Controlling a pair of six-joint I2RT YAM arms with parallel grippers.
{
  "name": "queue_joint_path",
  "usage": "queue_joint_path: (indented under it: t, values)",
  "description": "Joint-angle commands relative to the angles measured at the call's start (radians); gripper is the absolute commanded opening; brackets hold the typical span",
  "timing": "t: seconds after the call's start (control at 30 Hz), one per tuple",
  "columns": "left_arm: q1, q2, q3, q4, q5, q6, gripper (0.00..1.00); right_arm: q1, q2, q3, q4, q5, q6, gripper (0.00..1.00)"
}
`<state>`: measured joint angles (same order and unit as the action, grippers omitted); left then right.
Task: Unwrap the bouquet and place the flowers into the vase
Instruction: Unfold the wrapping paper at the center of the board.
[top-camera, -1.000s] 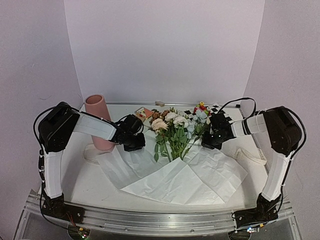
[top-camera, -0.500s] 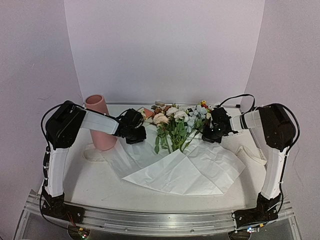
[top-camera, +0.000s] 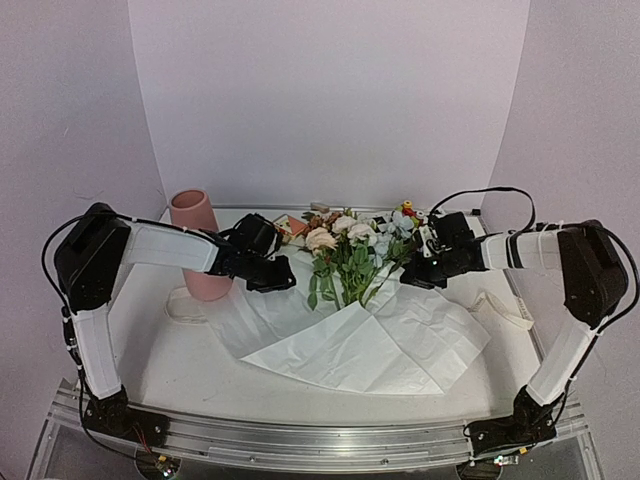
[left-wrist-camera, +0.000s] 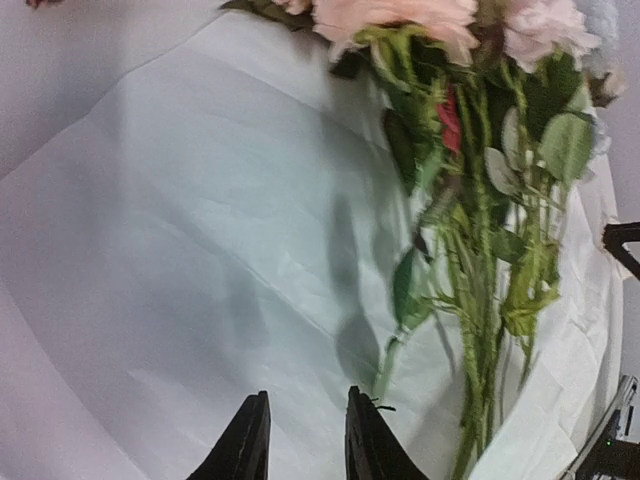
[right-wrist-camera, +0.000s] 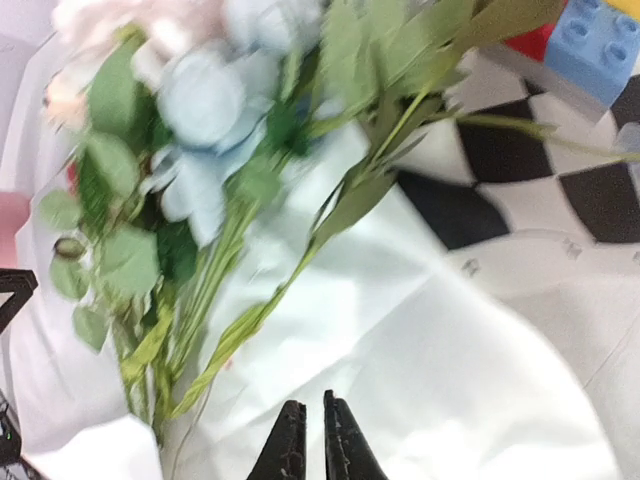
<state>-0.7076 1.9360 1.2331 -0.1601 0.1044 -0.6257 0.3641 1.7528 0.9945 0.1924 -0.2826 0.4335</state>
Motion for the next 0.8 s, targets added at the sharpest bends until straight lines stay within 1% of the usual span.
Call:
queue_joint_path:
  t: [0.0,0.17,0.33,0.5,0.77]
  values:
    - [-0.053,-0.129,-0.075,0.0,0.02,0.004,0.29,0.053,-0.073,-0.087,-0.024,-0.082,-0.033,0.12]
    - [-0.106,-0.208,-0.184,0.0,-0.001,-0.033,0.32,0.118,-0.066,-0.134,-0.018,-0.094,-0.026,0.14]
    - [-0.139,-0.26,-0.267,0.0,0.01,-0.06,0.33,0.173,-0.035,-0.148,-0.012,-0.114,-0.015,0.14]
    - [-0.165,-0.335,-0.327,-0.001,0.089,-0.069,0.33,0.217,-0.04,-0.167,-0.008,-0.173,-0.01,0.14]
    - [-0.203,-0.458,-0.41,-0.005,0.204,-0.088,0.34,0.253,-0.162,-0.24,-0.006,-0.309,-0.025,0.15]
